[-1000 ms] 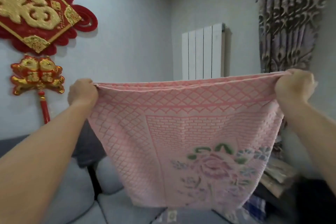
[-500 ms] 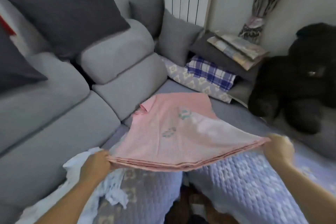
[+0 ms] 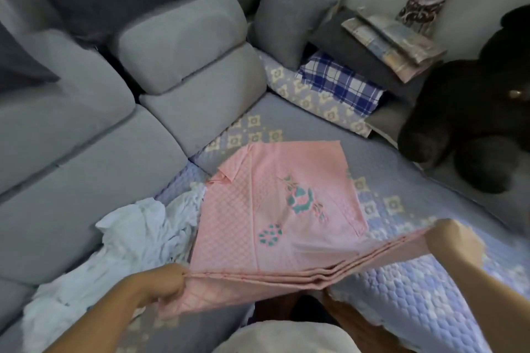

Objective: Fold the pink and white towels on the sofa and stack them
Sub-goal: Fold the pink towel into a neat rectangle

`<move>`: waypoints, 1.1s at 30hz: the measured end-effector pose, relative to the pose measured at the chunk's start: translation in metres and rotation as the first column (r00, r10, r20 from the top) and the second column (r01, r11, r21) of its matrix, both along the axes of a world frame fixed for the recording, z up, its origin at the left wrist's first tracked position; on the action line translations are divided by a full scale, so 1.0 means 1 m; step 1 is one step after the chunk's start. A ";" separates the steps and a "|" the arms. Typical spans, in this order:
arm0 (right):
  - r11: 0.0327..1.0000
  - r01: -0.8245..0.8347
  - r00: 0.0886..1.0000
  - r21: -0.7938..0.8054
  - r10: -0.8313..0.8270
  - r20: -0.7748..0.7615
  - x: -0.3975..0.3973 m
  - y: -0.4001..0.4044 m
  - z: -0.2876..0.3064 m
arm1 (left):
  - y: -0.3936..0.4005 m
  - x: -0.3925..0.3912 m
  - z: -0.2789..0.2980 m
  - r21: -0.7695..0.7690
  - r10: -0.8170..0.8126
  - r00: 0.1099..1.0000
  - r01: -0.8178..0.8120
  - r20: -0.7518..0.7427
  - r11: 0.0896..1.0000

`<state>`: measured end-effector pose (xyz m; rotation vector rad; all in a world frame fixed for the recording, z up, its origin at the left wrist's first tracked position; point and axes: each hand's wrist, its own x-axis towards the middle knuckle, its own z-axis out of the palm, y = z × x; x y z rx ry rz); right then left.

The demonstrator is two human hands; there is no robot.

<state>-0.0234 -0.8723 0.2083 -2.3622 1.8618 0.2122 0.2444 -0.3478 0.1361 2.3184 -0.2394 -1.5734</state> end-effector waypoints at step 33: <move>0.697 -0.636 0.740 0.332 0.673 0.005 0.415 -0.091 -0.381 | -0.287 0.333 -0.324 0.052 0.936 0.351 -0.935 0.015 0.350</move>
